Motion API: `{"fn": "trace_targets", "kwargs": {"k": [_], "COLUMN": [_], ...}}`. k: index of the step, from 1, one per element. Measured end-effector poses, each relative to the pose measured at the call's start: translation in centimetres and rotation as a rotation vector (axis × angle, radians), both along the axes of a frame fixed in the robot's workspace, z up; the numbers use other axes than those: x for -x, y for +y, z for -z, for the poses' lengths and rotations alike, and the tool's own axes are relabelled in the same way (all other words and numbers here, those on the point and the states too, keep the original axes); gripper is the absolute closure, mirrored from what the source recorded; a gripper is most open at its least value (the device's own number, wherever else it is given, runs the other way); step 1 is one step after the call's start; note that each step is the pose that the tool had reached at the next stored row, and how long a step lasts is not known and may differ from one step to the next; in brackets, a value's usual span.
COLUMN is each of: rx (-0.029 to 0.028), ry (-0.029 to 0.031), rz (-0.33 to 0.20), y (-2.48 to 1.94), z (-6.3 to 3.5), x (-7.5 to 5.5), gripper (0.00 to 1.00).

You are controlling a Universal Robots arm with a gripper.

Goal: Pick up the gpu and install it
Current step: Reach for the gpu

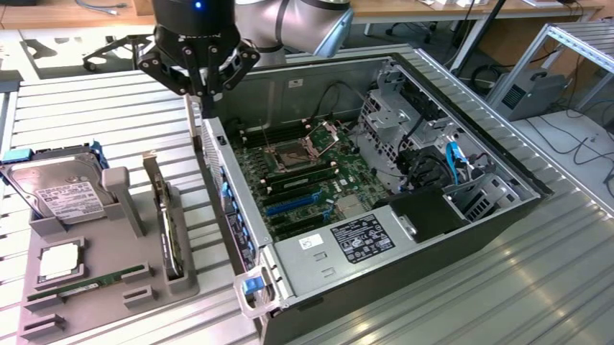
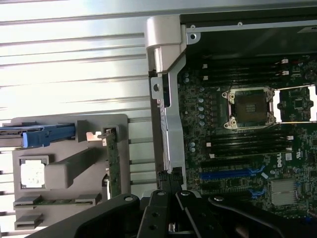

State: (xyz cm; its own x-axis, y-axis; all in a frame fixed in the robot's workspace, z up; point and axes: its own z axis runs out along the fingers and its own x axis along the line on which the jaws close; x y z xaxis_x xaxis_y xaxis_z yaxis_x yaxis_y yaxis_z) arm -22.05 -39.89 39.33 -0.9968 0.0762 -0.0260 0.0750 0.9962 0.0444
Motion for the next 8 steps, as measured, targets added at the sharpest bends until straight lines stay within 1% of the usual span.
{"fn": "trace_targets", "kwargs": {"k": [8], "rx": [0.0], "ry": [0.0], "rz": [0.0], "y": [0.0], "z": [0.0], "x": [0.21], "gripper": [0.89]}}
